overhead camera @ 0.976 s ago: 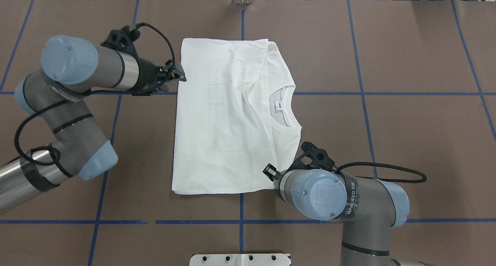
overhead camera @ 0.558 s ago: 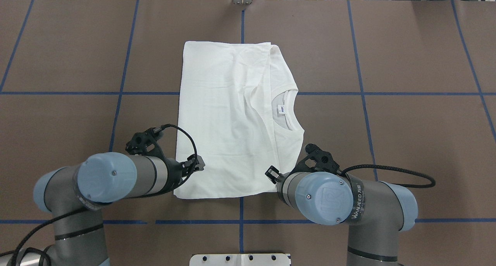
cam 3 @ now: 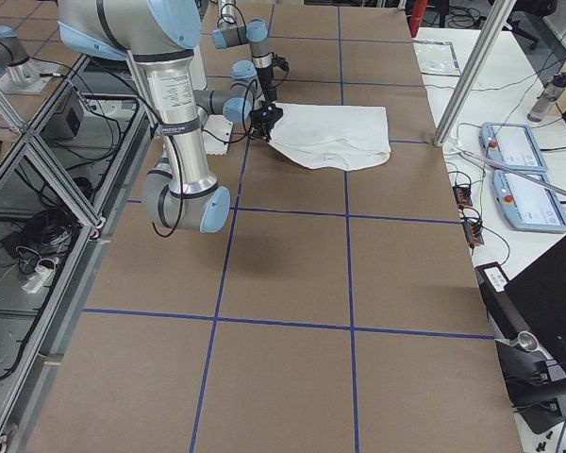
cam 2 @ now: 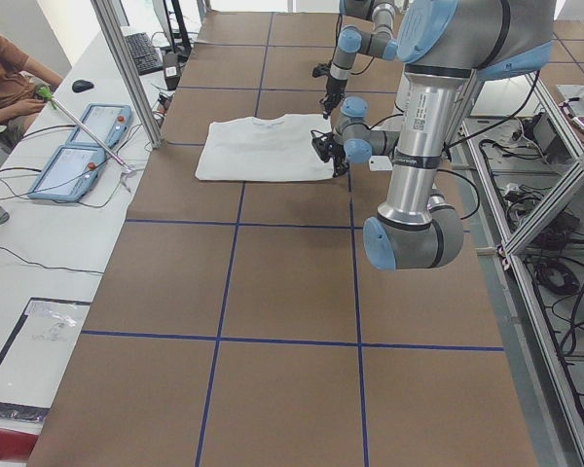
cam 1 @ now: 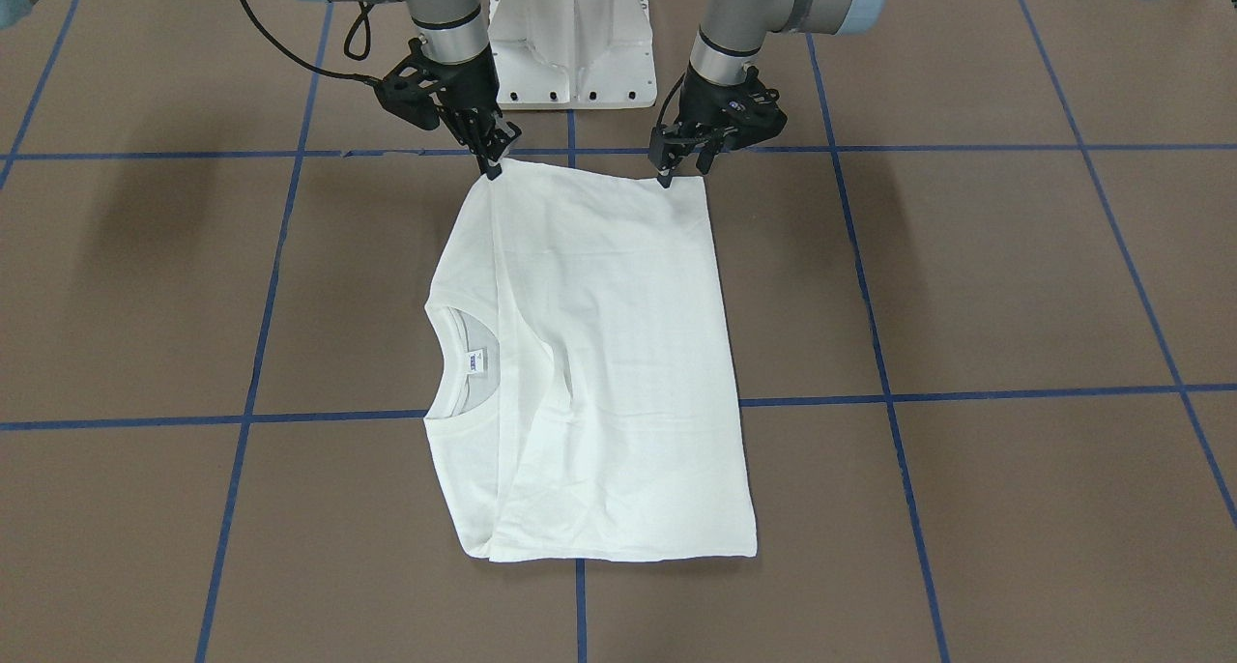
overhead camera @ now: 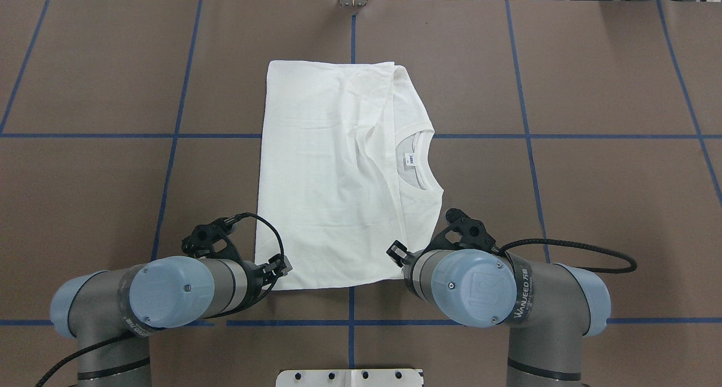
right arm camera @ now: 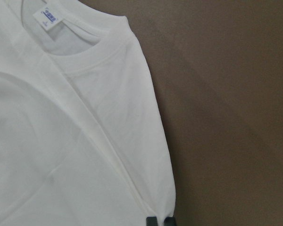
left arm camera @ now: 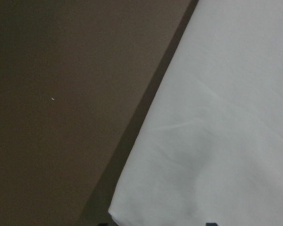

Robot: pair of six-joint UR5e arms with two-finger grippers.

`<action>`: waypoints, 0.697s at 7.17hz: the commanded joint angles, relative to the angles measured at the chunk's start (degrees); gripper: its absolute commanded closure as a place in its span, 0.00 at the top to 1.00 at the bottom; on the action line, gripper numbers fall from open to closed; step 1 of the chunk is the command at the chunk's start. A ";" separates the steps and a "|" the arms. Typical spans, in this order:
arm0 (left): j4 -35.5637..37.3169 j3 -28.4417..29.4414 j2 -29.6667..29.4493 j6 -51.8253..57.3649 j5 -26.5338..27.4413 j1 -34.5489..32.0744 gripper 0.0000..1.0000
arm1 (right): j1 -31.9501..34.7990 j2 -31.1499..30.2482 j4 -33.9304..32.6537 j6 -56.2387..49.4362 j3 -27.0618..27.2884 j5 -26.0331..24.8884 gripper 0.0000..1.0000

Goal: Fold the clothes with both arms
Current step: 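Grasp the shirt edge nearest the robot with both grippers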

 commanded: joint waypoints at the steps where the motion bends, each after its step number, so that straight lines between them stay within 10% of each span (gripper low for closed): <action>1: 0.15 0.56 0.03 0.03 1.02 -0.64 0.72 | 0.03 0.00 -0.01 0.00 0.03 0.00 0.00; 5: 0.15 2.31 0.29 -0.06 0.94 0.06 0.48 | 0.03 0.00 -0.01 0.00 0.47 -0.09 0.00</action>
